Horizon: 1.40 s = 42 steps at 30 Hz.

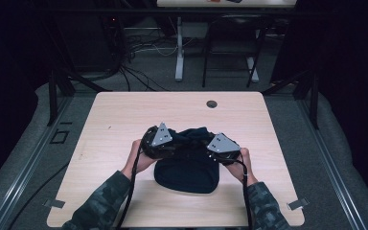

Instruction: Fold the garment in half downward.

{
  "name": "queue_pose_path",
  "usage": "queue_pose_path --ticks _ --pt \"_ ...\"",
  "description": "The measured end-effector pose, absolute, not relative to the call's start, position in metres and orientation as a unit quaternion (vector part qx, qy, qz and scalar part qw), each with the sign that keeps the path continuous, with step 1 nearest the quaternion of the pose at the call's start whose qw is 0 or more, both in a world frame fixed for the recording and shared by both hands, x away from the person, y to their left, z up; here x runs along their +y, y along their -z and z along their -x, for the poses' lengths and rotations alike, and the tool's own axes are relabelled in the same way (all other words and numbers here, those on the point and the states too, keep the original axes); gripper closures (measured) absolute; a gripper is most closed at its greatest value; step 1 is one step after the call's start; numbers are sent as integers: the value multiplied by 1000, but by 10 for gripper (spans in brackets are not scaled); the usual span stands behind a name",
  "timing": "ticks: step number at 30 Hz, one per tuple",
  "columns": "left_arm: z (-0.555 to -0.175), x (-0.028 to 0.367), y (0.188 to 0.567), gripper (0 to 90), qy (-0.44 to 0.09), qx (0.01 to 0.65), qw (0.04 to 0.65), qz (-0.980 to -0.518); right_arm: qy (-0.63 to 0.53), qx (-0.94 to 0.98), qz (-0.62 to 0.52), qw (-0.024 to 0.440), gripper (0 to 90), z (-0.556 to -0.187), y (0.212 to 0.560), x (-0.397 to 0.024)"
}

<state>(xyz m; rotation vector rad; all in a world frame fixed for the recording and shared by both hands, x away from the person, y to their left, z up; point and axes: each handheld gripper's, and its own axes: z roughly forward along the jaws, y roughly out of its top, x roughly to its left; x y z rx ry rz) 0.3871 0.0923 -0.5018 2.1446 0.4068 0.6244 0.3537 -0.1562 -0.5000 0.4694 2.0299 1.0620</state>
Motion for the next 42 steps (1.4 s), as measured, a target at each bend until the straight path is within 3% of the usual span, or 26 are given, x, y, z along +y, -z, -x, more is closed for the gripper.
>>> queue_pose_path --ticks 3,6,7,13,14,20,42 --pt "-384 93 509 608 -261 158 423 -853 -414 808 -187 376 644 -356 506 -155" --pt "-382 91 514 632 -272 154 415 -855 -412 825 -207 327 447 -360 503 -157" --pt "-382 91 515 635 -272 151 414 -855 -412 833 -214 303 420 -362 501 -159" --pt "-378 92 519 641 -266 151 421 -854 -413 836 -247 263 509 -361 494 -164" --pt "-377 93 521 642 -258 153 423 -855 -412 839 -252 250 566 -360 494 -165" --pt "-371 98 529 639 -241 160 432 -855 -404 852 -253 218 634 -354 500 -163" --pt "-351 100 561 623 -182 140 401 -887 -351 888 -234 184 663 -328 531 -160"
